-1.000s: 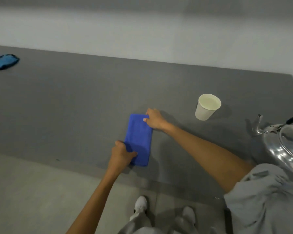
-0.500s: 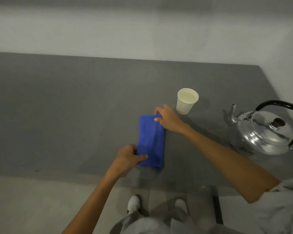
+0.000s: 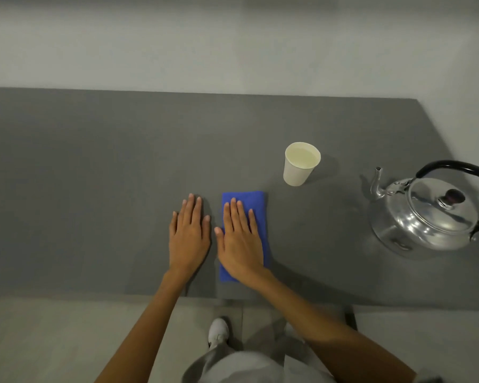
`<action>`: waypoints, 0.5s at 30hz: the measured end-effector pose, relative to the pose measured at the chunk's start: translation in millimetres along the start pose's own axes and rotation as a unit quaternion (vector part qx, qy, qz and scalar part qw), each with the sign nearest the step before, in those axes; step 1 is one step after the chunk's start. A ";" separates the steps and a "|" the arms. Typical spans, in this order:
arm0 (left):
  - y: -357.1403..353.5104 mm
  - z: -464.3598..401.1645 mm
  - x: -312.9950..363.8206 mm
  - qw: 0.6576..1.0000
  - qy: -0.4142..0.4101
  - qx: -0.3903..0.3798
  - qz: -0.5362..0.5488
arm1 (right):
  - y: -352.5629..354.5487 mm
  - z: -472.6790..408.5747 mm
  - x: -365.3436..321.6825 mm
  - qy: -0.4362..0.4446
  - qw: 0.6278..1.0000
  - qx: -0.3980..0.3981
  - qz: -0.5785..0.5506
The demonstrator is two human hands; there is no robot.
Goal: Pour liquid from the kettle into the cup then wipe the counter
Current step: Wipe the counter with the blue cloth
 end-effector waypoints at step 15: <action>-15.4 0.1 -6.2 0.995 -0.013 -0.009 -0.096 | 28.2 -15.2 88.0 0.122 0.989 -0.038 0.077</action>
Point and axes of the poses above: each hand's wrist, its own z-axis away from the middle knuckle, its own y-axis out of the back of the hand, x = y × z, the point moved 4 cm from there along -z, towards the middle knuckle, and after that the axes turned 2 degrees about y, right-handed, at the moved point
